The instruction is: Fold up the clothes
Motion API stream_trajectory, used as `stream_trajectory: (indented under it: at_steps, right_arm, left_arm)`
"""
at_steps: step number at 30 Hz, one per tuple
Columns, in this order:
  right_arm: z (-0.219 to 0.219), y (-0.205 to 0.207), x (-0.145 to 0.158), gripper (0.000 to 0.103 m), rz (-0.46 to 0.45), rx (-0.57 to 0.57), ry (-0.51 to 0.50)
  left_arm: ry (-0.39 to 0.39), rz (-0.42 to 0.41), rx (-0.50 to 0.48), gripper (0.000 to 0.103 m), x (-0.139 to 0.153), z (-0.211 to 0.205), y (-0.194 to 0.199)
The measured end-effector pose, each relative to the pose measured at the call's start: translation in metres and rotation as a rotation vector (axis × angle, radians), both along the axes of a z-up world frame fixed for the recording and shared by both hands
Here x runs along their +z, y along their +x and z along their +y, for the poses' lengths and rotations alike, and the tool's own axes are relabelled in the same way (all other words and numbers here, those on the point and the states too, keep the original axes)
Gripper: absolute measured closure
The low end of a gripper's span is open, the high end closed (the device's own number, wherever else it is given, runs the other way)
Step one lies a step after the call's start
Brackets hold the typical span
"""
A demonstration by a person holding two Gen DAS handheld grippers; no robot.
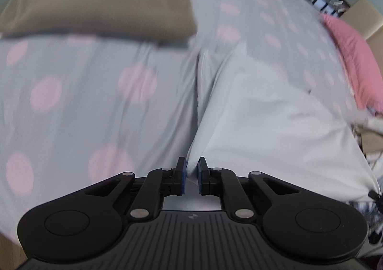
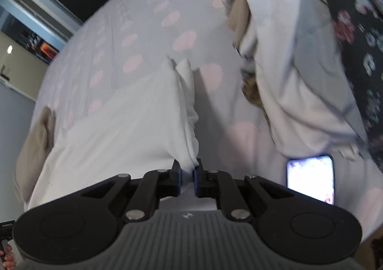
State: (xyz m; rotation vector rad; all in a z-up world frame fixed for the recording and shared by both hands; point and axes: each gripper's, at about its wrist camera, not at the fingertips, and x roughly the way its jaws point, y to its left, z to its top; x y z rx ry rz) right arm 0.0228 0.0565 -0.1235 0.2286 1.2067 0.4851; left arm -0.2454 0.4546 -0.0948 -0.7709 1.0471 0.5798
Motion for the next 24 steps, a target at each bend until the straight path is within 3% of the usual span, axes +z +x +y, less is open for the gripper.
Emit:
stream_trajectory:
  at_steps: [6,10,13,14,15,19,21,24]
  right_arm:
    - [-0.001,-0.005,-0.055,0.092,0.086,0.011,-0.091]
    - [0.005,-0.005,-0.064,0.092,0.066,0.067,-0.14]
    - [0.007,-0.006,-0.067,0.089,0.064,0.083,-0.158]
    - [0.007,-0.007,-0.065,0.087,0.056,0.091,-0.164]
    - [0.007,-0.009,-0.061,0.078,0.032,0.1,-0.18]
    - [0.003,-0.02,-0.035,0.062,-0.111,0.117,-0.225]
    - [0.002,-0.016,-0.025,0.057,-0.13,0.122,-0.173]
    - [0.008,0.0,-0.015,0.052,-0.138,0.145,-0.104]
  left_arm:
    - [0.009,0.114,-0.049,0.095,-0.038,-0.01,0.009]
    - [0.033,0.177,-0.083,0.094,-0.055,-0.013,0.022]
    - [0.071,0.235,-0.114,0.087,-0.065,-0.017,0.027]
    - [0.087,0.247,-0.126,0.087,-0.065,-0.018,0.027]
    - [0.105,0.255,-0.139,0.083,-0.063,-0.02,0.027]
    - [0.161,0.209,-0.141,0.071,-0.04,-0.022,0.022]
    - [0.182,0.168,-0.135,0.063,-0.027,-0.02,0.023]
    - [0.213,0.12,-0.154,0.063,-0.012,-0.015,0.039]
